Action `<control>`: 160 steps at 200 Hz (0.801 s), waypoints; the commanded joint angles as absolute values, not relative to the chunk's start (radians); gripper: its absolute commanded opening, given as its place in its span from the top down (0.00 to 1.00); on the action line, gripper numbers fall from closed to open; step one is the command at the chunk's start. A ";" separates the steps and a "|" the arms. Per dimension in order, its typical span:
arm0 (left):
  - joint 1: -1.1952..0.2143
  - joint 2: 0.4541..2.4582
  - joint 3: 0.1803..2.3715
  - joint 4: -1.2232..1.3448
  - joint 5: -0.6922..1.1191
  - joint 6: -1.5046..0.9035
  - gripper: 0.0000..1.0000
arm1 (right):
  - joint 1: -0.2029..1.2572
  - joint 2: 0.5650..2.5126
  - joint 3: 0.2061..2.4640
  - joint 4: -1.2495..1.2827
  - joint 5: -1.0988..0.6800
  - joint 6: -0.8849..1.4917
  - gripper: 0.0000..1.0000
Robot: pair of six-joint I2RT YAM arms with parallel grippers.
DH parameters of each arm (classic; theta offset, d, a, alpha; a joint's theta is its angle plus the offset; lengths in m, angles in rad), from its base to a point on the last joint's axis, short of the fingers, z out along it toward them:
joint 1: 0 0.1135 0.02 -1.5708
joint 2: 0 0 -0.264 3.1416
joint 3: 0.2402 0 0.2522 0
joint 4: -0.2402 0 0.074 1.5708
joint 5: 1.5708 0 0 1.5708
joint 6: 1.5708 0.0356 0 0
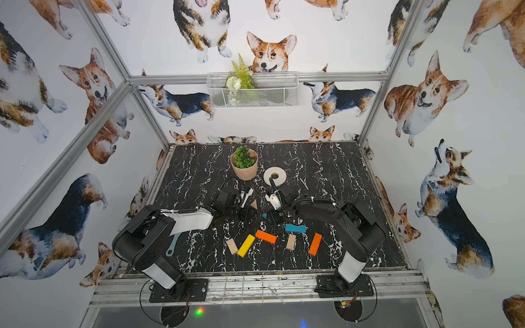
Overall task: Assemble a carrot with building blocks
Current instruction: Adjust the building block at the center of the board, then assemble the building block at the center of the board.
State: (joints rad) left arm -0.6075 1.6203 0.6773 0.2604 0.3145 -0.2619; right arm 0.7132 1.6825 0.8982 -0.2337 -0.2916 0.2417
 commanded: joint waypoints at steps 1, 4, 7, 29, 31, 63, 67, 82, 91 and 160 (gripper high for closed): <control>-0.598 1.581 0.660 0.294 0.293 -0.270 0.66 | 0.719 1.690 0.907 -0.247 -0.230 0.270 0.45; -0.594 1.575 0.657 0.293 0.291 -0.271 0.66 | 0.719 1.692 0.908 -0.247 -0.227 0.271 0.45; -0.592 1.571 0.655 0.293 0.288 -0.271 0.66 | 0.718 1.693 0.908 -0.246 -0.224 0.274 0.45; -0.579 1.542 0.643 0.280 0.256 -0.282 0.64 | 0.721 1.709 0.921 -0.245 -0.200 0.284 0.45; -0.578 1.541 0.644 0.276 0.250 -0.282 0.64 | 0.722 1.711 0.923 -0.245 -0.198 0.284 0.46; -0.563 1.515 0.640 0.226 0.165 -0.286 0.63 | 0.733 1.737 0.955 -0.242 -0.192 0.290 0.48; -0.560 1.511 0.639 0.224 0.156 -0.288 0.62 | 0.734 1.739 0.959 -0.241 -0.193 0.289 0.48; -0.550 1.502 0.633 0.224 0.121 -0.289 0.59 | 0.739 1.745 0.967 -0.235 -0.196 0.283 0.49; -0.544 1.501 0.630 0.228 0.102 -0.285 0.53 | 0.742 1.752 0.973 -0.232 -0.200 0.278 0.49; -0.488 1.582 0.662 0.277 0.163 -0.338 0.44 | 0.746 1.818 1.073 -0.271 -0.201 0.230 0.52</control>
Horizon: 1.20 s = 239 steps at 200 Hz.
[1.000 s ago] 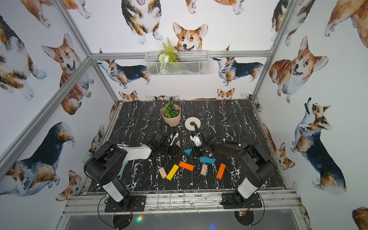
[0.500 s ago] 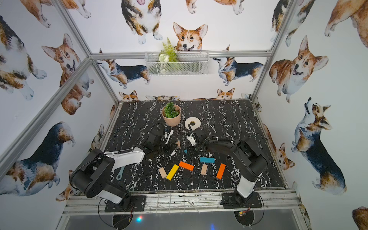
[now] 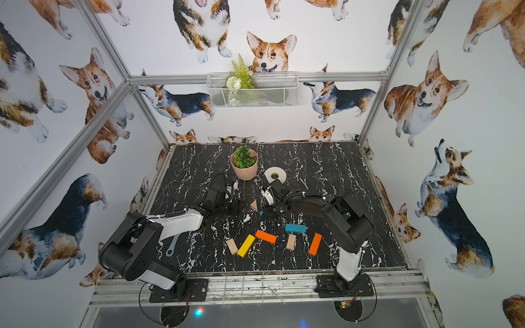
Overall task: Assemble a carrot with building blocks
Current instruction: Assemble the building block at the center of the board.
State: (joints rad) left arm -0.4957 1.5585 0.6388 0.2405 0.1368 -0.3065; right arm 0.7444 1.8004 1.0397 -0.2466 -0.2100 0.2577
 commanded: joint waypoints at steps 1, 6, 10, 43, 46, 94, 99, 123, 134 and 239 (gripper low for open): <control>-0.488 1.583 0.664 0.275 0.163 -0.339 0.44 | 0.746 1.819 1.075 -0.272 -0.201 0.230 0.52; -0.485 1.589 0.671 0.268 0.165 -0.344 0.44 | 0.745 1.824 1.084 -0.277 -0.202 0.229 0.52; -0.483 1.594 0.677 0.267 0.170 -0.347 0.44 | 0.746 1.829 1.091 -0.281 -0.204 0.228 0.52; -0.479 1.624 0.704 0.280 0.174 -0.366 0.44 | 0.745 1.859 1.128 -0.291 -0.195 0.212 0.53; -0.479 1.627 0.706 0.283 0.173 -0.366 0.44 | 0.746 1.861 1.131 -0.293 -0.195 0.210 0.52; -0.479 1.649 0.695 0.329 0.190 -0.382 0.46 | 0.744 1.896 1.170 -0.304 -0.179 0.198 0.53; -0.479 1.648 0.692 0.335 0.192 -0.385 0.46 | 0.744 1.897 1.174 -0.307 -0.177 0.195 0.53; -0.479 1.633 0.675 0.352 0.204 -0.400 0.47 | 0.745 1.894 1.180 -0.317 -0.162 0.182 0.53; -0.479 1.620 0.668 0.353 0.210 -0.403 0.47 | 0.745 1.888 1.182 -0.324 -0.146 0.173 0.53; -0.480 1.494 0.622 0.284 0.155 -0.365 0.46 | 0.871 1.811 1.150 -0.291 -0.156 0.258 0.80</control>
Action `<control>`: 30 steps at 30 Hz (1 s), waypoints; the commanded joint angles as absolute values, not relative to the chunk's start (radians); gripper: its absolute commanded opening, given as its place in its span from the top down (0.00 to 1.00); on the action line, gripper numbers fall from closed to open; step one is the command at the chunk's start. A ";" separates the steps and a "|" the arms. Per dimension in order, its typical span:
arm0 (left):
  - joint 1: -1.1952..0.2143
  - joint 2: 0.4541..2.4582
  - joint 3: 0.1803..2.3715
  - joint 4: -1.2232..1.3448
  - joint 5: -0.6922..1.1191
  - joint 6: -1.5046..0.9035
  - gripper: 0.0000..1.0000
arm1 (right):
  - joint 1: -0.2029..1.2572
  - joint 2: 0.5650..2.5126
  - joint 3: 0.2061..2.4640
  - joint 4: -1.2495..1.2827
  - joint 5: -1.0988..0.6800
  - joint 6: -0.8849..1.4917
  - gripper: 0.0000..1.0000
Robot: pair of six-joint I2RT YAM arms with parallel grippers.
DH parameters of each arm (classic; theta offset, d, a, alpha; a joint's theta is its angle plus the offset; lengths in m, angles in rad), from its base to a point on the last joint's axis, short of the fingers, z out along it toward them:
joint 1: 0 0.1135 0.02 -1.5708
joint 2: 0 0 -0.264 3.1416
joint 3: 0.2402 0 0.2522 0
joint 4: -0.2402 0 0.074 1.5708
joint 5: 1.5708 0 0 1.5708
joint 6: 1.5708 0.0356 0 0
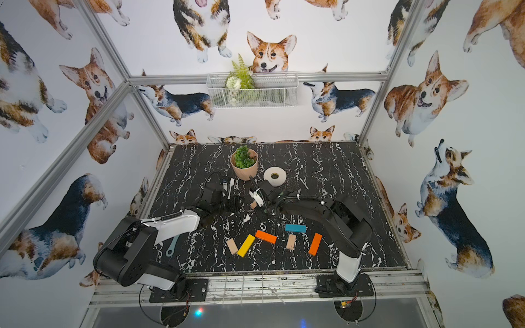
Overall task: Assemble a carrot with building blocks
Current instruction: Assemble the building block at the center of the board.
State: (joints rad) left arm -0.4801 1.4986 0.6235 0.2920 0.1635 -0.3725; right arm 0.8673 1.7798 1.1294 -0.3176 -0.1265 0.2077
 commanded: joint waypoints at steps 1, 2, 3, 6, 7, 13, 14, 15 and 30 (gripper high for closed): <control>-0.480 1.493 0.622 0.284 0.156 -0.365 0.46 | 0.871 1.813 1.151 -0.290 -0.158 0.258 0.81; -0.479 1.490 0.622 0.283 0.156 -0.364 0.46 | 0.871 1.825 1.156 -0.282 -0.166 0.265 0.81; -0.479 1.485 0.619 0.282 0.155 -0.364 0.46 | 0.871 1.837 1.162 -0.278 -0.173 0.268 0.81; -0.479 1.473 0.615 0.281 0.152 -0.362 0.46 | 0.871 1.880 1.187 -0.282 -0.183 0.268 0.81; -0.479 1.470 0.615 0.281 0.150 -0.362 0.46 | 0.872 1.895 1.198 -0.285 -0.181 0.266 0.81; -0.479 1.481 0.621 0.284 0.163 -0.365 0.46 | 0.870 1.948 1.238 -0.290 -0.164 0.258 0.81; -0.479 1.484 0.623 0.285 0.168 -0.366 0.46 | 0.868 1.950 1.238 -0.290 -0.158 0.257 0.81; -0.480 1.486 0.623 0.285 0.170 -0.368 0.46 | 0.865 1.950 1.238 -0.290 -0.155 0.257 0.81; -0.479 1.503 0.623 0.300 0.184 -0.377 0.46 | 0.802 1.947 1.192 -0.281 -0.167 0.240 0.81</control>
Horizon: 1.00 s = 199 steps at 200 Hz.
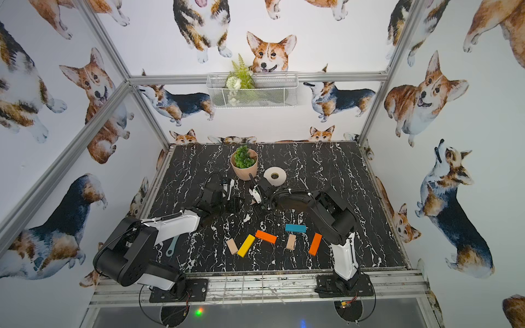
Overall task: Assemble a carrot with building blocks
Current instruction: Assemble the building block at the center of the board, then adjust the building block at the center of the board.
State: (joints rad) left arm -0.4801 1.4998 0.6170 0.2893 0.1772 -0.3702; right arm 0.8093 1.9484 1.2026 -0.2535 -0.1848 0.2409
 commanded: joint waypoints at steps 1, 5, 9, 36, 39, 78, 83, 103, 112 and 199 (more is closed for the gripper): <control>-0.479 1.503 0.624 0.299 0.183 -0.377 0.46 | 0.801 1.944 1.192 -0.284 -0.168 0.236 0.81; -0.479 1.503 0.623 0.299 0.185 -0.376 0.46 | 0.801 1.943 1.193 -0.285 -0.169 0.234 0.81; -0.479 1.503 0.623 0.299 0.184 -0.377 0.46 | 0.802 1.941 1.194 -0.290 -0.168 0.232 0.81; -0.479 1.501 0.623 0.301 0.185 -0.378 0.46 | 0.799 1.920 1.186 -0.286 -0.174 0.226 0.81; -0.479 1.502 0.622 0.301 0.184 -0.378 0.46 | 0.800 1.917 1.183 -0.282 -0.178 0.229 0.81; -0.480 1.496 0.622 0.303 0.191 -0.382 0.46 | 0.841 1.815 1.136 -0.262 -0.162 0.234 0.79; -0.479 1.494 0.621 0.302 0.193 -0.383 0.46 | 0.848 1.800 1.133 -0.266 -0.158 0.235 0.76; -0.479 1.474 0.621 0.285 0.193 -0.387 0.46 | 0.865 1.723 1.097 -0.273 -0.144 0.255 0.65; -0.481 1.458 0.621 0.260 0.191 -0.387 0.46 | 0.865 1.677 1.065 -0.274 -0.139 0.270 0.61; -0.867 1.183 0.519 0.042 -0.090 -0.435 0.38 | 0.716 1.165 0.608 -0.338 -0.004 0.520 0.38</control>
